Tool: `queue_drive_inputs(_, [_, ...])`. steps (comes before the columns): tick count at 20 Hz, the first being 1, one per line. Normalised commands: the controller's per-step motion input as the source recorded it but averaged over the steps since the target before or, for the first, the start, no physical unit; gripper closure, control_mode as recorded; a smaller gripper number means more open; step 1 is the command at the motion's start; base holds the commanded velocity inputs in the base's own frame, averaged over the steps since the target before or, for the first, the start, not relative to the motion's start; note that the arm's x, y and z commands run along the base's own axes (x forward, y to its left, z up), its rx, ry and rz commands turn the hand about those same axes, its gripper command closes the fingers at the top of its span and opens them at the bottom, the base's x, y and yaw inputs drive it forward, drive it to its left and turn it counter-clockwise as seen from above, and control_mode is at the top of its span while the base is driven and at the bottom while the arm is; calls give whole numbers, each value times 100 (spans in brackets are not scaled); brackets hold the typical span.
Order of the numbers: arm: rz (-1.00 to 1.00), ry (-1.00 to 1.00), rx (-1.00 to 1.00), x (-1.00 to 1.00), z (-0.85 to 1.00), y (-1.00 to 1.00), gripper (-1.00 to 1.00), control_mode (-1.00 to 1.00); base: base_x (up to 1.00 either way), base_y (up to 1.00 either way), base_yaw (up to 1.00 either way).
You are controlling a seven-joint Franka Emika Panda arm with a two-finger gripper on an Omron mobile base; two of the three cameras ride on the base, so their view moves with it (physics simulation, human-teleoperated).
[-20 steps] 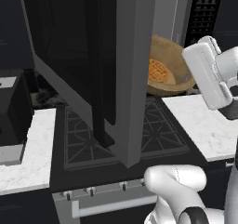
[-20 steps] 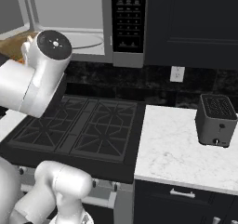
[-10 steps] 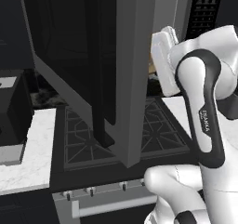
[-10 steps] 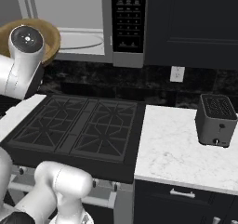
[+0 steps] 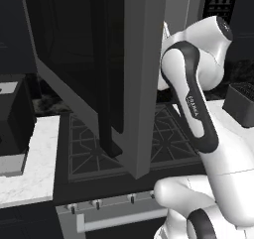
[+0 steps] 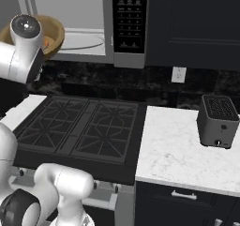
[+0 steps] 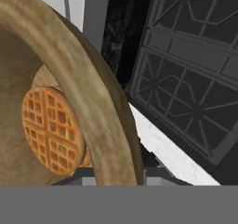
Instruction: Open the microwave, place the bowl with waffle inside the microwave, then close the microwave door and turn it on.
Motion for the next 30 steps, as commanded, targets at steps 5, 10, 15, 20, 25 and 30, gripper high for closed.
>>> queue_drive_inputs(5, [0,0,0,59,0,0,100,-100,0,0,0])
queue_drive_inputs(10, [0,1,0,65,0,0,100,-100,0,0,0])
queue_drive_inputs(15, [-2,5,0,65,0,21,100,-100,0,0,0])
queue_drive_inputs(20, [-3,1,-1,58,0,37,100,-100,0,0,0])
queue_drive_inputs(25, [-5,0,0,69,0,33,100,-100,0,0,0])
queue_drive_inputs(30, [-3,0,0,71,0,22,100,-100,0,0,0])
